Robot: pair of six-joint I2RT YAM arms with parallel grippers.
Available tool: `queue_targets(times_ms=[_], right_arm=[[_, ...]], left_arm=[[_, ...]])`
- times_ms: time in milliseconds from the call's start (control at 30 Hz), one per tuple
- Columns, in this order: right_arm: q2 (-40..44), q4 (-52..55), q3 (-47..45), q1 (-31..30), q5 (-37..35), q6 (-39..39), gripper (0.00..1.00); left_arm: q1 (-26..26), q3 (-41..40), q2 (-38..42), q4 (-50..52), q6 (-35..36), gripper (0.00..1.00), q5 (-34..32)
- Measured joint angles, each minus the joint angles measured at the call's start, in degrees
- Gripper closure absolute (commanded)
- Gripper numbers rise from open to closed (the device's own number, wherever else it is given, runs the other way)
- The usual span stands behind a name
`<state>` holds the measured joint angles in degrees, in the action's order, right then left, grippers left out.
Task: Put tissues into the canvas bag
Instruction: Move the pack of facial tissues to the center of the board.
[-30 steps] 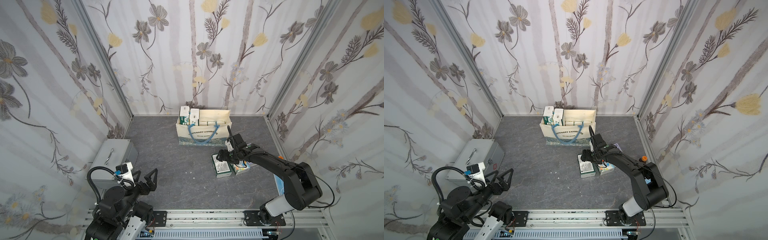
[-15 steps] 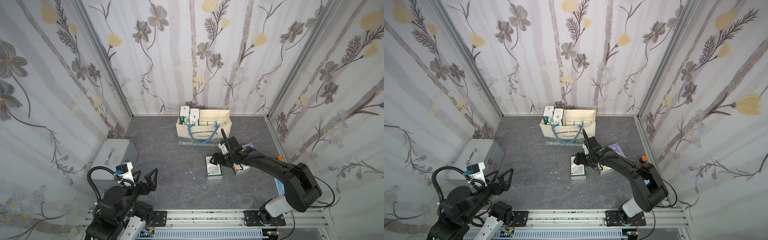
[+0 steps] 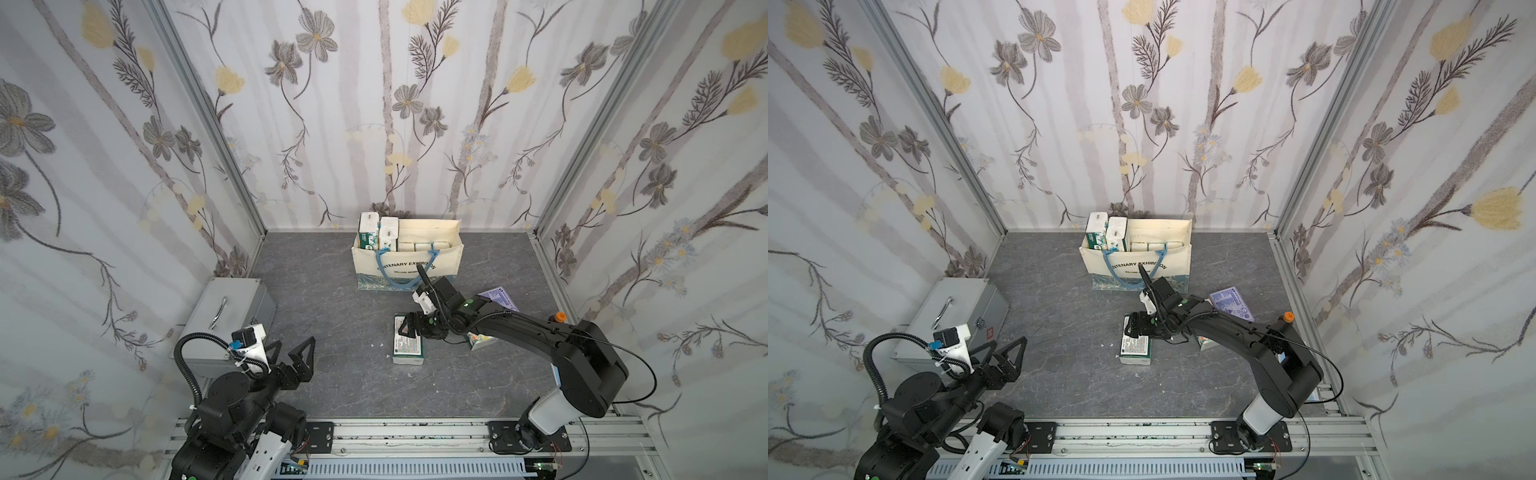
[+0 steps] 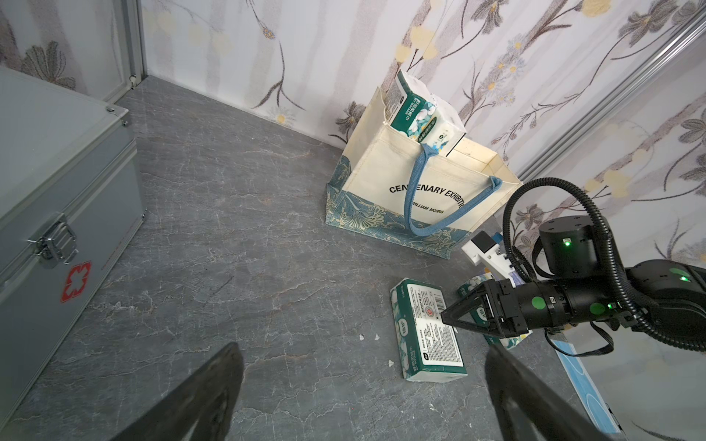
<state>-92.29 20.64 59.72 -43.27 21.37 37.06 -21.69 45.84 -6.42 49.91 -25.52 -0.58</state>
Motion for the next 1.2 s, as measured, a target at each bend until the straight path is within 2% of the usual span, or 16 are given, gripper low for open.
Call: queue_targets(times_ms=[233, 367, 633, 767, 1200], right_arm=[[-2.19, -1.03, 1.84, -4.57, 0.44, 0.87, 0.19], [-2.62, -0.96, 3.08, -5.14, 0.72, 0.9, 0.18], [-1.7, 3.98, 7.91, -1.11, -4.37, -3.74, 0.16], [-3.98, 6.6, 11.17, 1.84, -7.82, -6.84, 0.16], [-11.56, 10.86, 15.58, 2.23, -9.97, -11.15, 0.16]], left_arm=[[0.0, 0.0, 0.11, 0.0, 0.0, 0.0, 0.0], [0.0, 0.0, 0.11, 0.0, 0.0, 0.0, 0.0], [0.02, 0.0, 0.11, 0.0, 0.0, 0.0, 0.0], [0.02, 0.0, 0.11, 0.0, 0.0, 0.0, 0.0], [0.04, 0.0, 0.17, 0.0, 0.0, 0.0, -0.04]])
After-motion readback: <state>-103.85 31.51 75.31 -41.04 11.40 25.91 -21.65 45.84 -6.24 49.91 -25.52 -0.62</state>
